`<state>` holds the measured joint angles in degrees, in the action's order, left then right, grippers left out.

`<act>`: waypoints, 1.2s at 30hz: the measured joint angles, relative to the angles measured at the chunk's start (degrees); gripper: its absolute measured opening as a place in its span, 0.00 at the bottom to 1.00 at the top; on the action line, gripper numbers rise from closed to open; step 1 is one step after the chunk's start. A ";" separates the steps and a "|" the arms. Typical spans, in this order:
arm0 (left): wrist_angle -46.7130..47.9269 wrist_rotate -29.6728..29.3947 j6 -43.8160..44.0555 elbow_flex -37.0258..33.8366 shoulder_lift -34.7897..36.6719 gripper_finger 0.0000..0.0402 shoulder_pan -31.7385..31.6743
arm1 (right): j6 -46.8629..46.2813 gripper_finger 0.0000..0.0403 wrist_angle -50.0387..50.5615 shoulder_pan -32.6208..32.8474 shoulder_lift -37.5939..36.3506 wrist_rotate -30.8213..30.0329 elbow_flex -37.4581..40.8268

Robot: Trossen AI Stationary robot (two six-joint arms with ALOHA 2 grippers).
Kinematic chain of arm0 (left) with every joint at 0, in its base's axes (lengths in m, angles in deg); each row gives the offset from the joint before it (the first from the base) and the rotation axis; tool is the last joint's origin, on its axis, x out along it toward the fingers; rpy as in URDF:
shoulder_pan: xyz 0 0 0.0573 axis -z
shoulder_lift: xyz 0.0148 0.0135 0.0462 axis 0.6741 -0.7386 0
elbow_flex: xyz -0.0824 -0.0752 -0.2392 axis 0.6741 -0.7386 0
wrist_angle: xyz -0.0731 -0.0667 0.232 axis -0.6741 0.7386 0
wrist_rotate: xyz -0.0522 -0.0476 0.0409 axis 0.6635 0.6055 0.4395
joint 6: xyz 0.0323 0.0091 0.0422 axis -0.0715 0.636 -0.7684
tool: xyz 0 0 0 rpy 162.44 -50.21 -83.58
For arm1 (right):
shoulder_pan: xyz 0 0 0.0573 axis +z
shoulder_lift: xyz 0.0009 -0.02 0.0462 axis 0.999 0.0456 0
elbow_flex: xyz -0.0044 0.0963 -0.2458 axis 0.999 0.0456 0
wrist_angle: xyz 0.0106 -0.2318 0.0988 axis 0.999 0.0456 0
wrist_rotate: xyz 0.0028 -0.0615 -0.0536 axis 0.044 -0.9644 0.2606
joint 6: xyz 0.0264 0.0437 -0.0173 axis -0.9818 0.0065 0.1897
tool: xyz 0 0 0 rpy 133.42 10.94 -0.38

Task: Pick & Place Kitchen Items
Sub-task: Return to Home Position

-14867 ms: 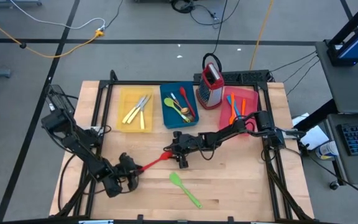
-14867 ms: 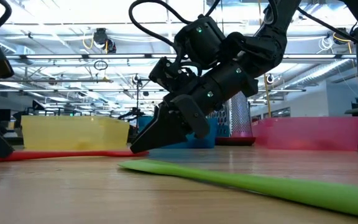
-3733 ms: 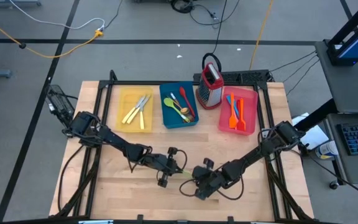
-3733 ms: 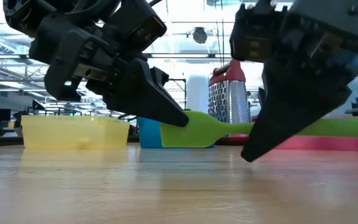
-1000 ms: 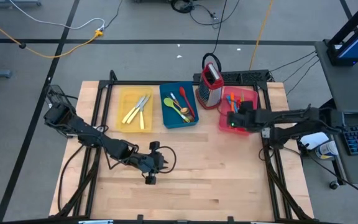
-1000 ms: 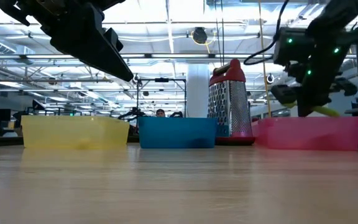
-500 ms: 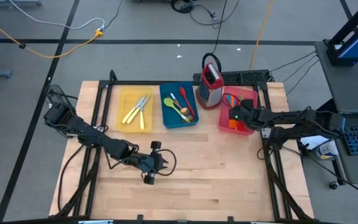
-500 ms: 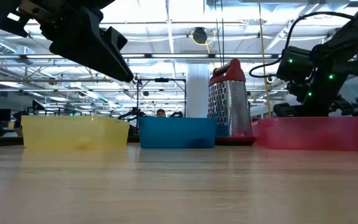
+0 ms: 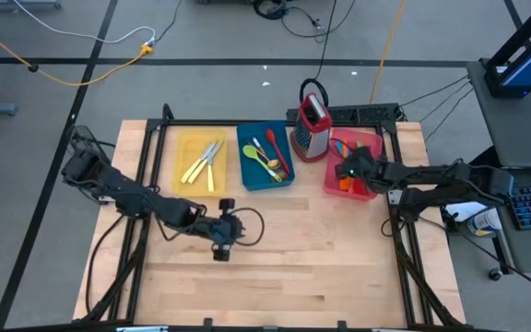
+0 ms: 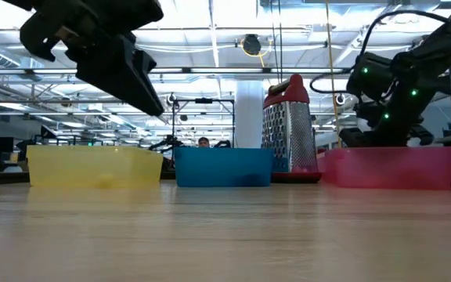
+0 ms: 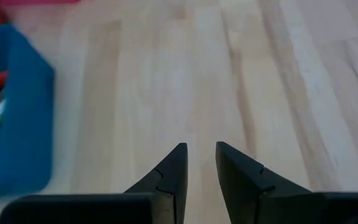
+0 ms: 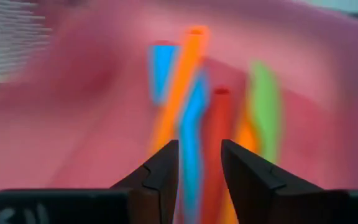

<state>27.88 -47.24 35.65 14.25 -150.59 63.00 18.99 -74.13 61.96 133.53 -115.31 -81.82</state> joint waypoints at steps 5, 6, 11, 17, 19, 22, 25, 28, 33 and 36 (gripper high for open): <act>6.78 -0.64 4.03 0.00 6.83 0.22 -2.18 | 3.17 0.23 -4.49 0.59 -3.86 10.46 -0.02; 7.59 -1.20 4.25 0.04 8.52 0.22 -2.48 | 3.69 0.23 -5.55 1.08 -4.92 11.82 -0.02; 14.11 -5.67 7.10 0.01 17.88 0.22 -2.74 | 9.75 0.17 -11.29 6.19 -11.49 15.95 -0.02; 19.03 -10.39 10.99 -3.06 31.92 0.22 -2.32 | 17.01 0.10 -17.18 15.94 -19.62 15.89 -0.11; 19.10 -10.54 12.48 -5.30 37.01 0.22 -1.74 | 17.24 0.08 -17.56 19.16 -21.71 15.90 -0.11; 18.62 -10.59 12.96 -9.52 44.19 0.22 -0.17 | 20.75 0.05 -17.53 24.19 -23.81 16.18 -0.11; 18.18 -10.61 10.38 -14.46 50.92 0.22 1.50 | 27.33 0.03 -17.33 29.01 -24.71 20.53 -0.11; 14.34 -10.61 5.77 -20.40 57.24 0.22 2.58 | 31.29 0.02 -16.47 32.60 -24.70 27.96 -0.11; 5.54 -10.63 -0.31 -29.05 67.23 0.22 3.12 | 34.00 0.00 -14.79 36.05 -24.58 30.93 -0.11; 2.68 -10.27 -4.02 -32.78 72.04 0.22 3.12 | 35.84 0.00 -13.72 36.48 -25.20 30.95 -0.11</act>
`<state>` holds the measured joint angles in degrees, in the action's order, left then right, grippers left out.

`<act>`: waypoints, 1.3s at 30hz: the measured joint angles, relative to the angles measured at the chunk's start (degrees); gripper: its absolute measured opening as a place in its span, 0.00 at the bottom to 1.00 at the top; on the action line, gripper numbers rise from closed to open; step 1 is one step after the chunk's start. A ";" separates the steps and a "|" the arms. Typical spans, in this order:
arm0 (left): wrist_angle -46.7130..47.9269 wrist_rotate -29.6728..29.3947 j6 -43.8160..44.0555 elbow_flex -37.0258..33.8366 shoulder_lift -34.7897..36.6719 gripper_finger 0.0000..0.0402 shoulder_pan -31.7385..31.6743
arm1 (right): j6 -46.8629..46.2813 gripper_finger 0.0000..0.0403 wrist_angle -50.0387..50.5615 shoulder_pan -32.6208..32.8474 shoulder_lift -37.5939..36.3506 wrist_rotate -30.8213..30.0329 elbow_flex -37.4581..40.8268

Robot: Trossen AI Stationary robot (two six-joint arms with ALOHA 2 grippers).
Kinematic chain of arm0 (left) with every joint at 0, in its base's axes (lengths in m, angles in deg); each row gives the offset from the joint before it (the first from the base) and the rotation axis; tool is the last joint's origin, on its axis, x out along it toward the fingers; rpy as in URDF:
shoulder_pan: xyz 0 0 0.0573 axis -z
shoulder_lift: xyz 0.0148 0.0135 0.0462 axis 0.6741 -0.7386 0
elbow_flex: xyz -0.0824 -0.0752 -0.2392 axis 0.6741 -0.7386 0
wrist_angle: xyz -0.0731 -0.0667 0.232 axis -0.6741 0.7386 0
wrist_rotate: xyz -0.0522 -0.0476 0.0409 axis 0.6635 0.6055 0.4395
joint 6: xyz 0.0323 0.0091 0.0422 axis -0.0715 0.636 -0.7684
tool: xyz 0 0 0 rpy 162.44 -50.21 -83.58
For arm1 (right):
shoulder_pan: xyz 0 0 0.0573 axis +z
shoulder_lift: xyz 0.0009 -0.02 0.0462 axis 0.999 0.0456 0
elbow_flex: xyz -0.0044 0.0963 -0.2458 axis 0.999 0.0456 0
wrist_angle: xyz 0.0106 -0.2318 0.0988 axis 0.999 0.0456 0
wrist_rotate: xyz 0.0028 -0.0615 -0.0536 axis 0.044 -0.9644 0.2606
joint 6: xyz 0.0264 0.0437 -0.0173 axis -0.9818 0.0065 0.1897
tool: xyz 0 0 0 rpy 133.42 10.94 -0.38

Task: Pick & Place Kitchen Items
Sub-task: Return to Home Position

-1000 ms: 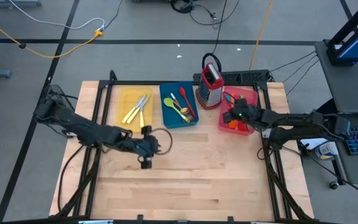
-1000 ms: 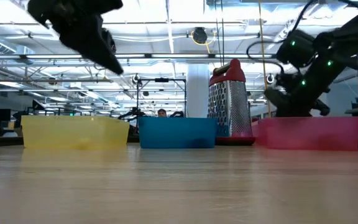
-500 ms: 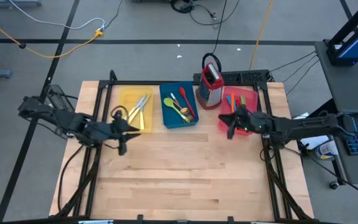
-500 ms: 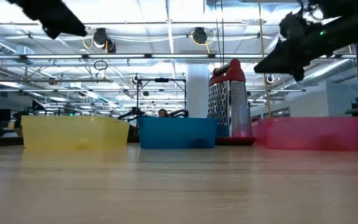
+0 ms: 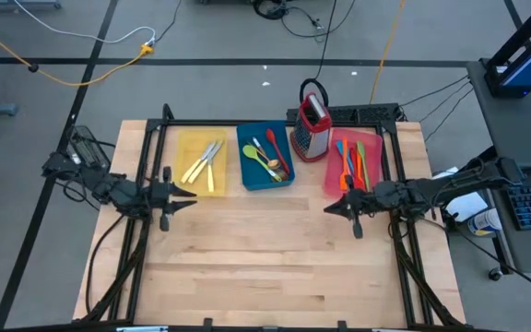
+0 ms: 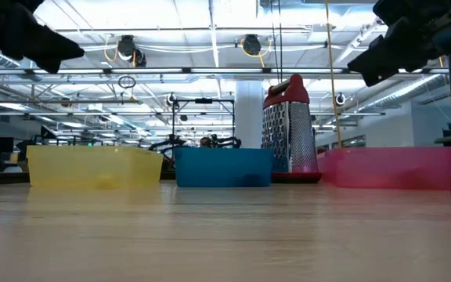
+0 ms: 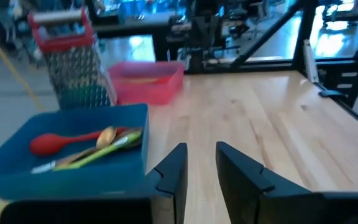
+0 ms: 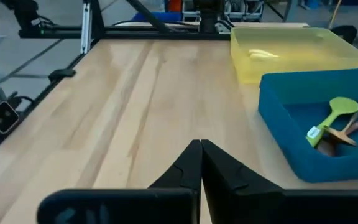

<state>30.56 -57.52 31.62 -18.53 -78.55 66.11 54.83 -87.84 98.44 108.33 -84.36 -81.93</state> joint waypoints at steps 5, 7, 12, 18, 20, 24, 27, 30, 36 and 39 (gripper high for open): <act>-2.94 1.24 -6.68 -4.36 5.94 0.22 0.00 | 0.42 0.00 4.70 -0.09 -3.58 2.85 0.02; -2.98 1.24 -7.64 -5.43 8.06 0.22 0.00 | 0.40 0.00 6.25 -0.09 -5.78 2.89 0.02; -3.20 1.28 -14.59 -6.58 12.61 0.22 0.00 | 3.40 0.00 4.73 -0.11 -12.81 2.87 3.54; -4.30 6.61 -16.35 -7.15 13.14 0.22 -0.02 | 4.43 0.01 -1.70 -0.11 -22.79 2.85 12.58; -6.25 10.53 -17.51 -8.29 13.29 0.22 -0.02 | 4.68 0.01 -3.05 -0.11 -25.59 2.87 14.66; -14.79 13.16 -21.38 -11.82 13.24 0.22 -0.07 | 5.61 0.01 -1.35 -0.11 -30.11 2.98 17.28; -18.92 12.31 -21.09 -15.23 13.21 0.22 -0.72 | 5.51 0.01 0.27 -0.11 -32.92 3.00 18.38; -18.58 11.30 -18.44 -15.24 12.92 0.22 -2.11 | 4.88 0.01 2.26 -0.11 -35.44 3.19 18.49; -18.43 11.33 -18.61 -15.24 12.89 0.22 -5.20 | 7.22 0.01 5.94 -0.11 -39.38 6.68 18.53; -17.74 11.61 -17.20 -15.17 12.87 0.22 -6.32 | 7.24 0.01 6.17 -0.11 -39.61 7.26 18.58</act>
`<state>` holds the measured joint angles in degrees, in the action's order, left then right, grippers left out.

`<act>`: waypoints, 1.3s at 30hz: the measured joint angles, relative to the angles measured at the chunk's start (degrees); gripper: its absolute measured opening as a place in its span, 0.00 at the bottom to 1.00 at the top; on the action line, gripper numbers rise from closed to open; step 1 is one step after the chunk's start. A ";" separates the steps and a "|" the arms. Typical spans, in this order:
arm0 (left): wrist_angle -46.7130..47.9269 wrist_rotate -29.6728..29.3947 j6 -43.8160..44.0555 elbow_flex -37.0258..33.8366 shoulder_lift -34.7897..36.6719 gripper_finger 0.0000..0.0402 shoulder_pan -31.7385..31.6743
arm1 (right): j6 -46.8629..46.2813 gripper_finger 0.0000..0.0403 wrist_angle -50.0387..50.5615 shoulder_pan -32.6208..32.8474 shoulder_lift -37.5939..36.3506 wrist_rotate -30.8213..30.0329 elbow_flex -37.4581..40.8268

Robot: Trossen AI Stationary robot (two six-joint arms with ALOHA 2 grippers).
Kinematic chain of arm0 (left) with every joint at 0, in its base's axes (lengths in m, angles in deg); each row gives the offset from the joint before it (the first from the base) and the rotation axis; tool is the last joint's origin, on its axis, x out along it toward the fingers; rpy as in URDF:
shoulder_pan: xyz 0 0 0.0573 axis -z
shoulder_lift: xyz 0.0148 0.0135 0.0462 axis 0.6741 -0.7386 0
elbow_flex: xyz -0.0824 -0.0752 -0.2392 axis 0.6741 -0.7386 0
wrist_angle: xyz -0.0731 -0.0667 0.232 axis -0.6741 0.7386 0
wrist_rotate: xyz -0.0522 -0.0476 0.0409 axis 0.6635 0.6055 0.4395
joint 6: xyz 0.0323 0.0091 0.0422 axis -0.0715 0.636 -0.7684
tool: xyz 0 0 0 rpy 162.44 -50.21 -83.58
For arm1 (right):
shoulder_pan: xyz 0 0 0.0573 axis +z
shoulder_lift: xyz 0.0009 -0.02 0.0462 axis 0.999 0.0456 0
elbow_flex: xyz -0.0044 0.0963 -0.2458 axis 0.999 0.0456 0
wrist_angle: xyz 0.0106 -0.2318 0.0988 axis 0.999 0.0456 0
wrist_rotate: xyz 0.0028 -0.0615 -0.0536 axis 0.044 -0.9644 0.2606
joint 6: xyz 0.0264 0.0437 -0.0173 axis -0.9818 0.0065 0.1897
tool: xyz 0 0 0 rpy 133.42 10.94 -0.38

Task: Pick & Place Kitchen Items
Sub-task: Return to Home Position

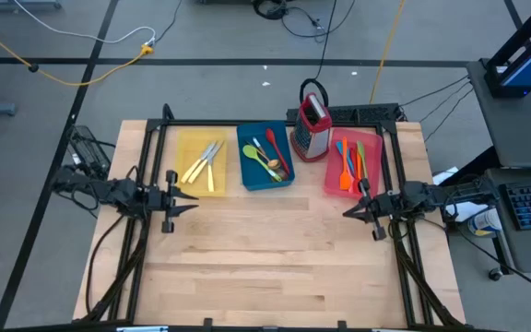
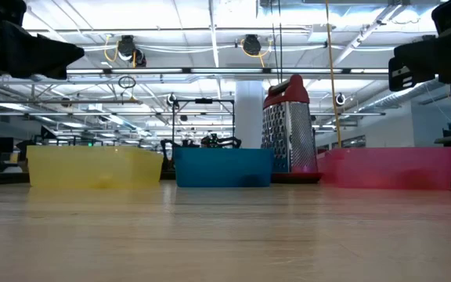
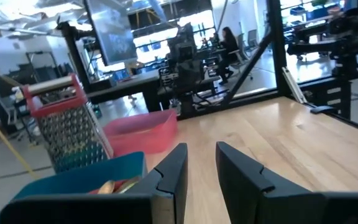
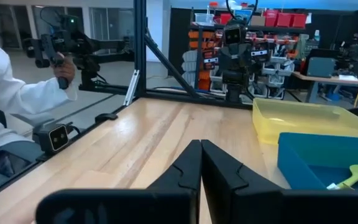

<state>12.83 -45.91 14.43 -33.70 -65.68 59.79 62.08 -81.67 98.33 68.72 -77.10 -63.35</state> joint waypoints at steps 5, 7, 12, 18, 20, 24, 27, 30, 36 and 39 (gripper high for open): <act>0.33 -0.37 1.46 0.04 0.00 0.22 -1.34 | -0.46 0.01 0.24 0.00 0.04 -0.20 0.07; 0.52 -0.40 1.43 0.06 0.00 0.22 -1.67 | -0.42 0.01 0.32 0.00 0.04 -0.18 0.07; 0.56 -0.51 1.43 0.06 0.00 0.22 -2.34 | 0.23 0.01 0.43 0.00 0.17 -0.37 0.11; 0.56 -0.55 1.74 0.06 0.00 0.22 -2.38 | 0.50 0.01 -3.33 0.00 0.44 -0.13 0.17; 0.56 -0.55 1.71 0.06 0.00 0.22 -2.38 | 0.67 0.01 -4.76 0.00 0.45 -0.06 0.17; 0.56 -0.57 1.65 0.06 0.00 0.22 -2.38 | 0.46 0.01 -7.63 -0.02 0.44 0.11 0.17; 0.56 -0.58 1.87 0.06 0.00 0.22 -2.38 | 0.46 0.01 -7.46 -0.02 0.47 0.08 0.17; 0.58 -0.60 1.67 0.06 0.00 0.22 -2.38 | 0.46 0.01 -7.85 -0.02 0.47 0.02 0.20; 0.58 -0.62 1.83 0.06 0.00 0.22 -2.38 | 0.46 0.01 -7.97 -0.02 0.47 -0.04 0.20; 0.60 -0.62 1.56 0.06 0.00 0.22 -2.38 | 0.46 0.01 -8.15 -0.02 0.47 -0.06 0.20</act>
